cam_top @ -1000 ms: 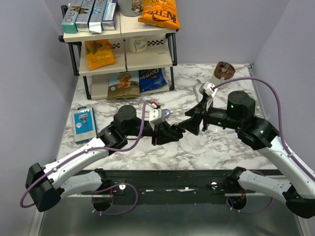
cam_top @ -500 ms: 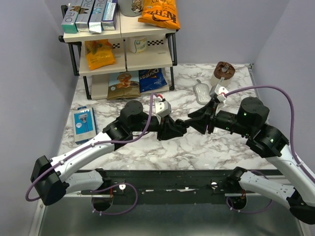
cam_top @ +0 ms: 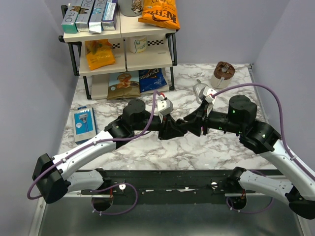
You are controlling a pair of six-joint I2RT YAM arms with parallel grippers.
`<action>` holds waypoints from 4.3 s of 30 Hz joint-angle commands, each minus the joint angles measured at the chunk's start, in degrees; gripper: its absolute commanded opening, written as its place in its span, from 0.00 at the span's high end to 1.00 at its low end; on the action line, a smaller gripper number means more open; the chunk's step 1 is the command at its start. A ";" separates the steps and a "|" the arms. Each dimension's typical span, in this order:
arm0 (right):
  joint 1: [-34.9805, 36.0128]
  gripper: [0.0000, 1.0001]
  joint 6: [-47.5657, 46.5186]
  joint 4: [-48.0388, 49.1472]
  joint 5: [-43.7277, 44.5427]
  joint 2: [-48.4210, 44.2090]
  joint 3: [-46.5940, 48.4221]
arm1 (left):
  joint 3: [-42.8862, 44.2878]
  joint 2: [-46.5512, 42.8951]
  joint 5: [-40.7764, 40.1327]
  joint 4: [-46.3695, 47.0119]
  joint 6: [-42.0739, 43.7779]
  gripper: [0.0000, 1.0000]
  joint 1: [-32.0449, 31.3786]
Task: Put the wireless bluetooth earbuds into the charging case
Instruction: Place the earbud in the charging case, then close the charging case.
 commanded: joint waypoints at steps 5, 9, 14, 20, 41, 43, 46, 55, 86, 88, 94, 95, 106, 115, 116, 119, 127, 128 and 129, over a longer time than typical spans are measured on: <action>1.00 0.52 -0.82 -1.68 0.60 0.40 1.11 | 2.20 0.29 -0.46 -0.56 -0.62 1.00 -0.25; 1.00 0.50 -0.20 0.42 3.23 -2.05 0.23 | 2.64 0.73 -0.90 -1.18 -0.27 1.00 -0.25; 1.00 0.43 0.59 0.61 5.08 -3.30 1.02 | 2.11 0.73 -0.81 -0.74 -0.53 1.00 -0.25; 1.00 0.52 0.24 -1.59 2.45 -2.16 1.99 | 1.93 0.56 -0.81 -0.30 -1.24 1.00 -0.25; 1.00 0.53 -0.38 -3.79 0.51 1.27 1.29 | 2.90 0.56 -1.42 -0.21 -1.32 1.00 -0.25; 1.08 0.53 -0.29 -3.88 0.51 1.36 1.20 | 2.90 0.47 -1.51 -0.13 -1.24 1.00 -0.25; 1.17 0.55 -0.38 -4.14 1.12 1.63 1.20 | 2.73 0.38 -1.34 0.22 -1.41 1.00 -0.25; 1.17 0.50 -0.20 -4.41 0.77 1.54 0.67 | 2.20 -0.06 -2.04 0.49 -1.24 1.00 -0.25; 1.44 0.50 -0.11 -5.99 4.38 3.03 -0.03 | 1.32 -2.08 -3.01 2.25 -1.68 1.00 -0.25; 1.44 0.54 -0.03 -6.07 4.29 3.29 -0.03 | 1.06 -2.43 -2.92 2.51 -1.68 1.00 -0.25; 1.52 0.64 -0.03 -5.99 3.50 3.47 -0.12 | 0.62 -2.52 -2.92 2.95 -1.76 1.00 -0.25; 1.52 0.66 -0.03 -5.99 3.32 3.56 -0.03 | 0.53 -2.60 -3.01 2.95 -1.76 1.00 -0.25; 1.44 0.66 0.68 -5.20 1.12 2.68 -0.65 | -0.79 -3.22 -4.15 5.14 -1.68 1.00 -0.25; 1.44 0.40 4.45 -1.86 8.67 -2.85 0.93 | -3.42 -3.83 -5.73 5.85 -0.54 1.00 -0.25; 1.44 0.40 5.24 -1.77 10.16 -3.12 0.93 | -3.69 -4.01 -5.82 6.02 -0.53 1.00 -0.25; 1.35 0.41 6.73 -1.33 16.75 -4.00 0.76 | -4.83 -4.71 -5.56 6.81 -0.53 1.00 -0.25; 1.26 0.47 9.73 -2.90 25.91 -0.58 2.34 | -10.19 -7.96 -3.45 12.52 0.17 1.00 -0.42; 1.35 0.49 9.73 -3.35 25.39 0.21 2.60 | -10.46 -8.23 -3.53 12.70 0.17 1.00 -0.42; 1.26 0.51 9.73 -3.70 23.99 1.35 3.04 | -10.72 -8.32 -3.53 12.88 0.26 1.00 -0.42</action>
